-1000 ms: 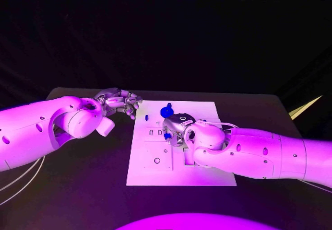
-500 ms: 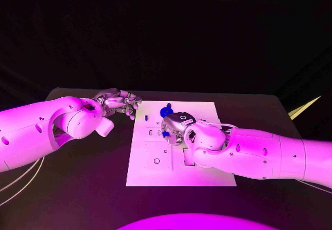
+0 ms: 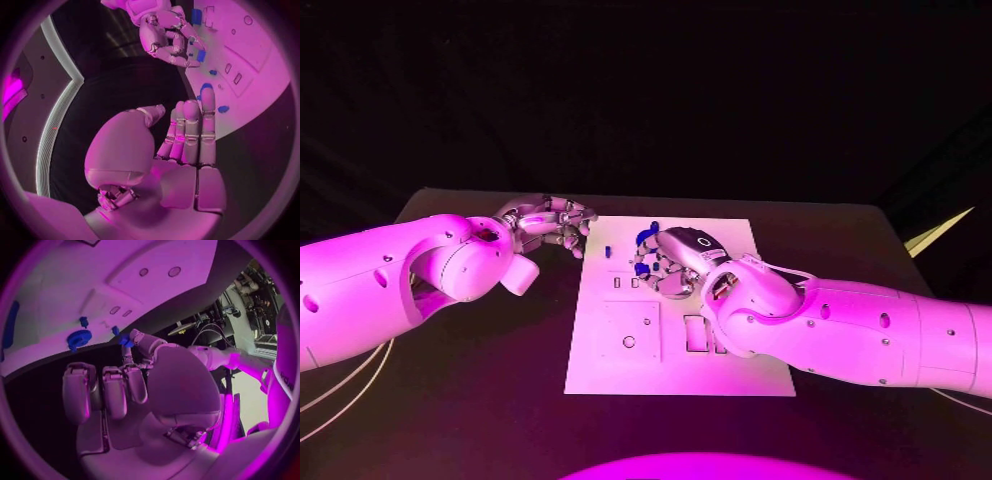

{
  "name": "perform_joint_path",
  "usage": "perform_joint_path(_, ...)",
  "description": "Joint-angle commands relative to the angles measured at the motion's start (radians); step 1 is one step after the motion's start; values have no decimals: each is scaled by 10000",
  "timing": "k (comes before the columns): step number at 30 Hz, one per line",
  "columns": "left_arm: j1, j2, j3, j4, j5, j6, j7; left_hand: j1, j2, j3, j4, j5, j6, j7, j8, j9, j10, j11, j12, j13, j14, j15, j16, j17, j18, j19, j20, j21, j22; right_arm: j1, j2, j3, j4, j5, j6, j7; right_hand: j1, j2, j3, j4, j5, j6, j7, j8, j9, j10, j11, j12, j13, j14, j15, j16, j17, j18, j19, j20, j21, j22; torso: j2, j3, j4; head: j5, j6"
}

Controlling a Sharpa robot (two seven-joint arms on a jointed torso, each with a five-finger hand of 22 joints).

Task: Assemble the parts on the task board

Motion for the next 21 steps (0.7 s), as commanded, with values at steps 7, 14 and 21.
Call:
perform_joint_path(7,-530,1,-58,221,1818,48,944,-761,284,23,651,159,-50,184,-588,-1127,542,-61,528,-254,1392,-57,1738,1674,140,533,-63,184,91,20,-387,25,115,1830,-1039,1715,-414,22,246,-13,81,310,-42,298,288,167,-79,164,1564,995,-136,140,2733,-131,626,-103,73,2292,13,24,-11,112,273)
perform_joint_path(14,-1028,181,-65,197,2980,492,1479,-2169,621,-631,695,147,575,-20,-819,-2014,1316,-264,1407,-4,2883,-237,3475,4022,-248,1859,-236,2309,2757,19,-604,28,281,3017,-1873,3044,-422,15,237,-16,81,281,-35,282,284,163,-72,159,1561,999,-130,148,2746,-135,632,-101,90,2299,23,7,5,223,419)
perform_joint_path(21,-1364,421,-65,208,3572,1116,1558,-4148,1195,-2129,744,132,964,-94,-1093,-2601,2333,-346,2452,1271,3772,-325,4374,5663,-638,2923,-318,4031,5178,13,-614,39,368,3431,-2247,3612,-424,-1,224,-28,80,253,-25,267,280,163,-65,161,1564,1002,-123,156,2757,-139,638,-98,107,2307,17,-14,4,260,421)
